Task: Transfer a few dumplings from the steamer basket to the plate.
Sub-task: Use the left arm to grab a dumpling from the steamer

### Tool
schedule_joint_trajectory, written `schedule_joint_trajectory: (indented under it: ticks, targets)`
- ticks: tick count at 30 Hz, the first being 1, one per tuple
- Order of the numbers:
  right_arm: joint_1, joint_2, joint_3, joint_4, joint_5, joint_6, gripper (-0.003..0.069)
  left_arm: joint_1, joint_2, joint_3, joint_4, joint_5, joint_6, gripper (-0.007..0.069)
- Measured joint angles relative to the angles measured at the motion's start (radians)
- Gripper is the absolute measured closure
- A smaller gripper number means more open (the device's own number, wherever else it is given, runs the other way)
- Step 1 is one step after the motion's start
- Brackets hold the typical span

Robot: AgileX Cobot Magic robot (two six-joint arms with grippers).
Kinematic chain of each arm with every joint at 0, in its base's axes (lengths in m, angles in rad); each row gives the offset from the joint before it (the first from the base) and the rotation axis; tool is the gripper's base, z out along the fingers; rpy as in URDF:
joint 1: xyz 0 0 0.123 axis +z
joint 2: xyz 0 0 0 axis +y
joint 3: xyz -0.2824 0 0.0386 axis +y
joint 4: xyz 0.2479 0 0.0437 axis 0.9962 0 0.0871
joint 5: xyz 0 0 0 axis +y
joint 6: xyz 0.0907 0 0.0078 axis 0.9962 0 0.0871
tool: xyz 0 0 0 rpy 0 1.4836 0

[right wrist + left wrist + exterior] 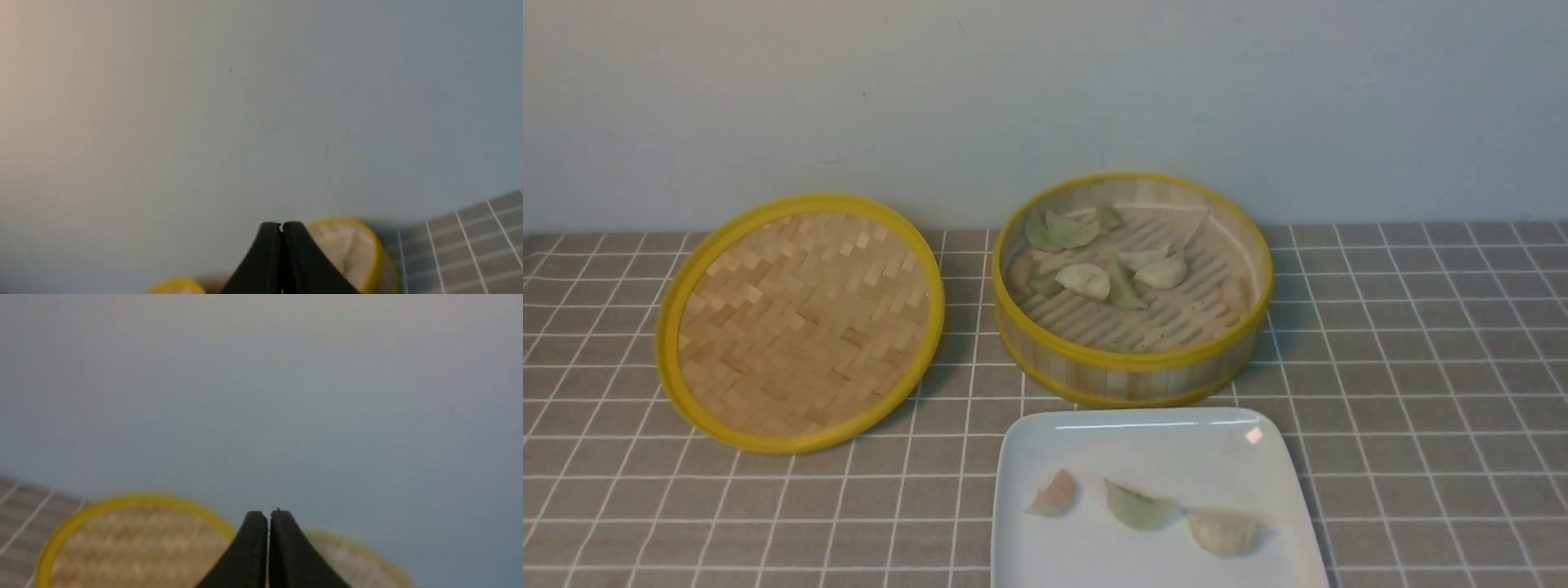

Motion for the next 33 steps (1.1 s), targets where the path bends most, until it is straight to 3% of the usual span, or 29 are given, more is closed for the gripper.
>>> schedule_joint_trajectory:
  ticks: [1, 4, 7, 10, 20, 28, 33]
  targets:
    - [0.002, 0.049, -0.031, -0.016, 0.06, -0.016, 0.067, 0.0, 0.056, -0.047, 0.001, 0.048, 0.008, 0.0629]
    - [0.003, 0.316, -0.254, -0.09, 0.354, -0.087, 0.0669, 0.0, 0.375, -0.289, -0.014, 0.443, 0.128, 0.0629]
    - [0.003, 0.477, -0.384, -0.132, 0.502, -0.117, 0.0669, 0.0, 0.639, -0.454, -0.077, 0.698, 0.278, 0.0629]
    - [0.003, 0.628, -0.487, -0.165, 0.585, -0.127, 0.0669, -0.01, 0.834, -0.566, -0.132, 0.784, 0.381, 0.0629]
    - [0.003, 0.783, -0.572, -0.169, 0.665, -0.13, 0.0666, -0.238, 1.212, -0.88, -0.063, 0.724, 0.488, 0.0629]
    - [0.003, 0.783, -0.577, -0.162, 0.674, -0.117, 0.0664, -0.306, 1.387, -1.014, -0.021, 0.637, 0.58, 0.0629]
    - [0.003, 0.783, -0.576, -0.114, 0.676, -0.103, 0.066, -0.318, 1.465, -1.109, -0.072, 0.545, 0.587, 0.0629]
